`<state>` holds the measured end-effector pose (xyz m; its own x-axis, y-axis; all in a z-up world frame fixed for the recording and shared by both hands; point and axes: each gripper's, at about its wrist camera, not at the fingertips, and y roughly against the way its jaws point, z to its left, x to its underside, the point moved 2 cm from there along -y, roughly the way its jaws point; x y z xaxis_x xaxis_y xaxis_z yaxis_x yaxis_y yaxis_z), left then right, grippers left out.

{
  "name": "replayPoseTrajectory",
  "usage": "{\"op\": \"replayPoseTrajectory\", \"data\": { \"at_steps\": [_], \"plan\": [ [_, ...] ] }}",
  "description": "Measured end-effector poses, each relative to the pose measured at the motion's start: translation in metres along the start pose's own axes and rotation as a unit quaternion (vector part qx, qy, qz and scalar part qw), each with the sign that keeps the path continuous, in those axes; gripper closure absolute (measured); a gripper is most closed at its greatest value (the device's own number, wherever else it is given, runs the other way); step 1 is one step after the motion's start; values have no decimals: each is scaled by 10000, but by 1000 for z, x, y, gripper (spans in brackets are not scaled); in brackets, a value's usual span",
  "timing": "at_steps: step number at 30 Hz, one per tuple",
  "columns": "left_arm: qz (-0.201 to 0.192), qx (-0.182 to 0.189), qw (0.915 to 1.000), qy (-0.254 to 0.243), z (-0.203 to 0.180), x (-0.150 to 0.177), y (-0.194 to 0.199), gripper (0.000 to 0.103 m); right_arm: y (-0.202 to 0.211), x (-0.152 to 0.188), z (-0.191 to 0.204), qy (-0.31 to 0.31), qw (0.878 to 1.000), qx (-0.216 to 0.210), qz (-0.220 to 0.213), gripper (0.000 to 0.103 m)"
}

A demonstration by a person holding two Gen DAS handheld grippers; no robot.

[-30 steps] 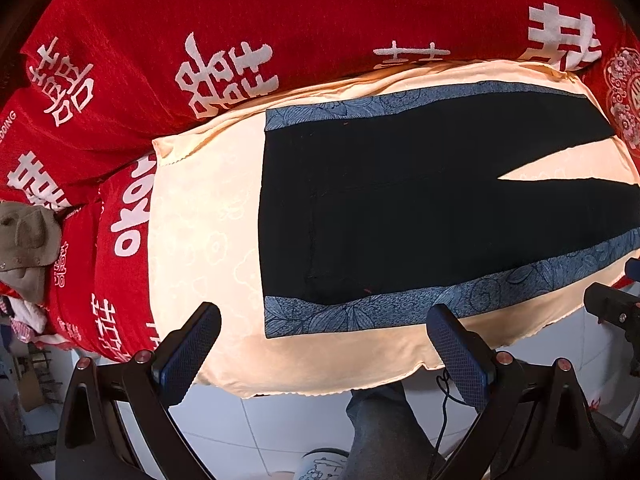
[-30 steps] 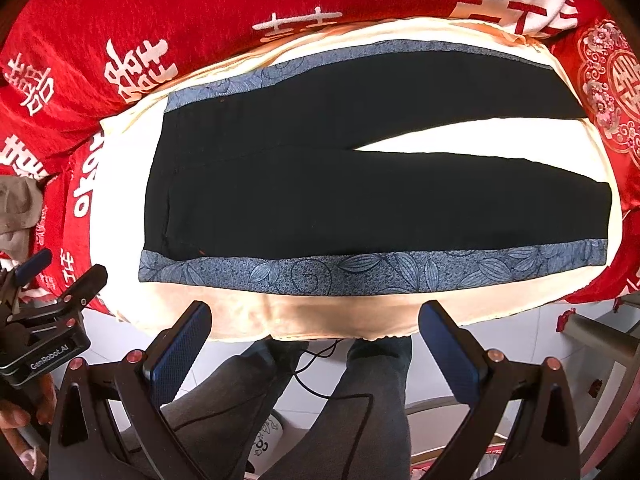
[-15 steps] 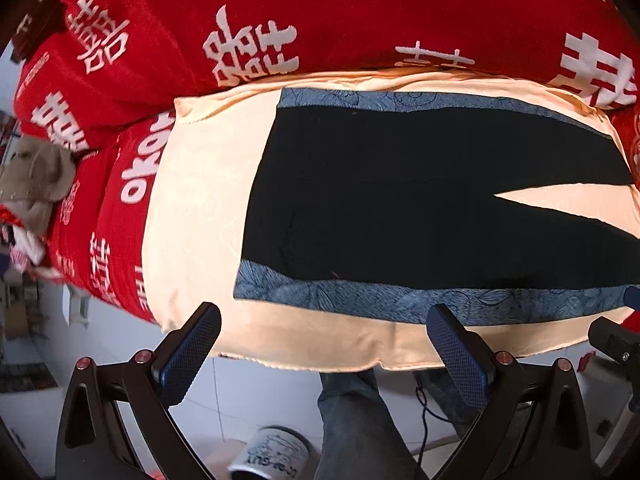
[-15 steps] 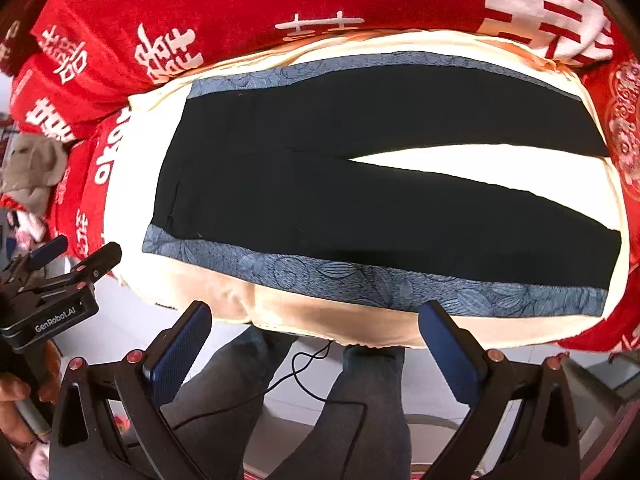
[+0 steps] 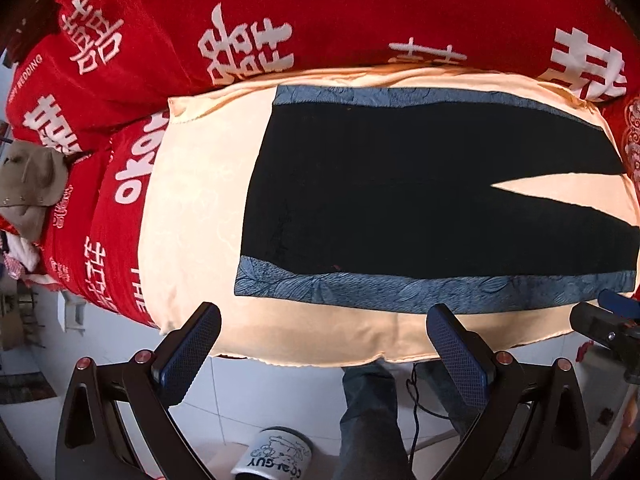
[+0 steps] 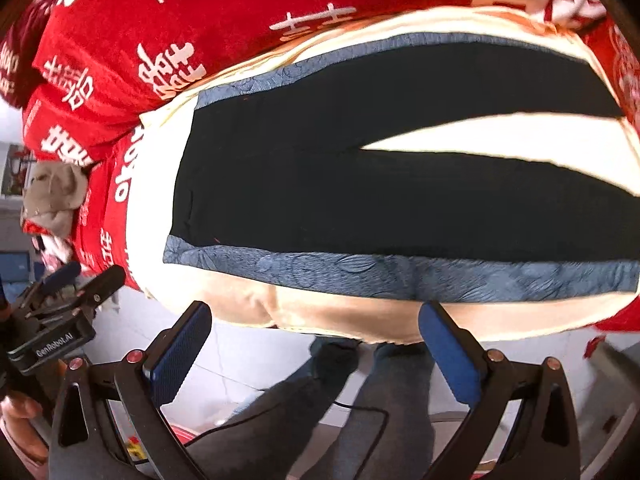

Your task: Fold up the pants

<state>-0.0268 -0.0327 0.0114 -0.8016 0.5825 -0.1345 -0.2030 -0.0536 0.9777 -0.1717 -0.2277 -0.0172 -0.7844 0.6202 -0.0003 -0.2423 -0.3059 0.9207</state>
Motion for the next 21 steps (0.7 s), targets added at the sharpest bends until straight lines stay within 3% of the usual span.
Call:
{"op": "replayPoseTrajectory", "data": {
  "at_steps": [5,8,10,14,16,17,18,21],
  "plan": [
    [153,261,9995,-32,27,7,-42,0,-33,10,15,-337,9991,-252,53,0],
    [195,524,9983,191,48,11,-75,0,-59,15,24,-519,9973,-518,91,0],
    [289,726,9960,437,63,15,-96,0,-80,18,29,-669,9940,-853,134,0],
    [264,1135,9890,911,85,21,-131,0,-129,26,39,-1086,9763,-1840,345,2],
    [292,1271,9860,1036,90,24,-149,0,-157,29,44,-1181,9681,-2160,468,15],
    [290,1341,9845,1089,91,26,-157,0,-173,30,45,-1269,9638,-2278,555,34],
    [312,1435,9827,1132,92,28,-165,0,-188,32,44,-1380,9594,-2379,619,39],
    [382,1894,9712,1391,94,35,-186,0,-219,38,35,-1656,9516,-2524,571,39]
  ]
}}
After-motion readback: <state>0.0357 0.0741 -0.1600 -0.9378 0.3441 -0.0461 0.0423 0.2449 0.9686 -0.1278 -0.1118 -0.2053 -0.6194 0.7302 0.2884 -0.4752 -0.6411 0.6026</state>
